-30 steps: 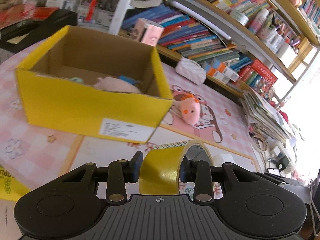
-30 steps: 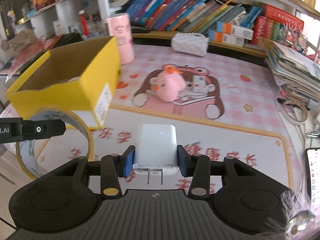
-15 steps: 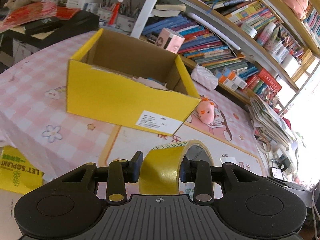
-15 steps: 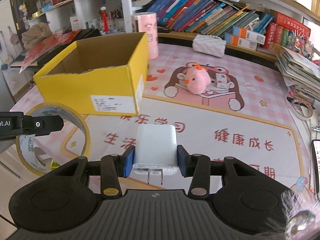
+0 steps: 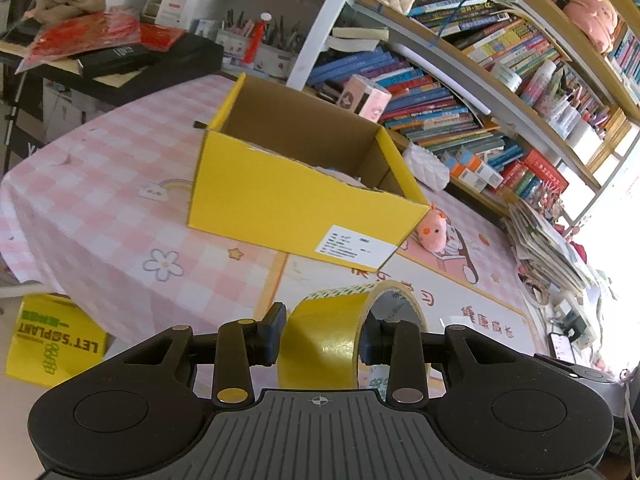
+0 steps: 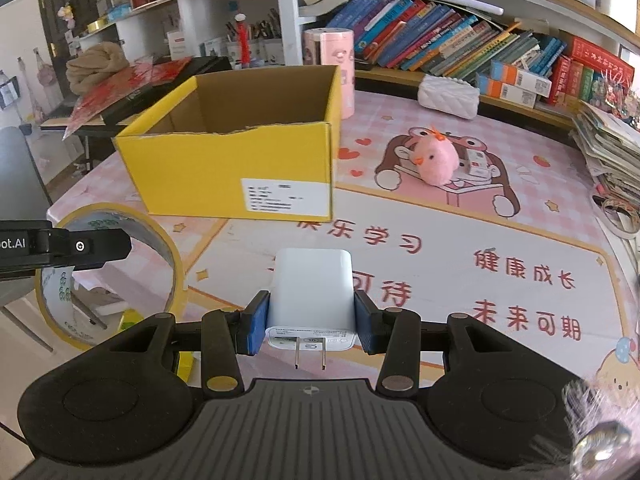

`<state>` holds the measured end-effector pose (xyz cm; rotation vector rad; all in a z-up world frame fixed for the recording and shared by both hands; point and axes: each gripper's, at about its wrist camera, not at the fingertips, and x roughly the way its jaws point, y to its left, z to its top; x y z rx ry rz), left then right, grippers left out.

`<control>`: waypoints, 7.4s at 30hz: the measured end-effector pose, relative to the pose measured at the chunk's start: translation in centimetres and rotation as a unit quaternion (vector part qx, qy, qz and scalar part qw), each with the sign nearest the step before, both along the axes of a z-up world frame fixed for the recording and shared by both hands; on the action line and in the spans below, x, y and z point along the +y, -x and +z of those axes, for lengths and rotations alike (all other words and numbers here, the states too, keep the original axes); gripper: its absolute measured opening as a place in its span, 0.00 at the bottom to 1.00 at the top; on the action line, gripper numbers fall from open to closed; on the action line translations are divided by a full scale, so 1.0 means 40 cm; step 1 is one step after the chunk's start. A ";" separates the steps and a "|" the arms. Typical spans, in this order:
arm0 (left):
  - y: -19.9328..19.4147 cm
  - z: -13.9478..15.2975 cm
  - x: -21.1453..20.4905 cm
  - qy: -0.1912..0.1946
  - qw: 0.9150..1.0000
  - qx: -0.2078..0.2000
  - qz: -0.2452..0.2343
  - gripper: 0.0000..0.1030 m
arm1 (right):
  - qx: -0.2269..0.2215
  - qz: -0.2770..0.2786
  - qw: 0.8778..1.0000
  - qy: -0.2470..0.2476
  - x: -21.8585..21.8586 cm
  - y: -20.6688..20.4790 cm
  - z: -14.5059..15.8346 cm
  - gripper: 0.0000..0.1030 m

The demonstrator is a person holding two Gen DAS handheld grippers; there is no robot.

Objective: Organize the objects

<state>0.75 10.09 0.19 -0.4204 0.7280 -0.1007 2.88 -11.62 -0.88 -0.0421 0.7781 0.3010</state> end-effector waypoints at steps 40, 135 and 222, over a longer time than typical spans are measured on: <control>-0.130 0.120 0.121 0.009 0.995 -0.079 0.060 0.33 | -0.082 0.048 0.995 -0.011 0.132 -0.146 0.121 0.40; -0.430 0.080 0.018 -0.217 0.968 -0.071 0.107 0.62 | -0.094 0.254 0.959 0.087 0.240 -0.539 0.046 0.44; -0.069 -0.012 -0.267 -0.182 0.970 -0.038 -0.154 0.90 | -0.027 -0.185 0.980 0.062 -0.172 0.059 -0.021 0.76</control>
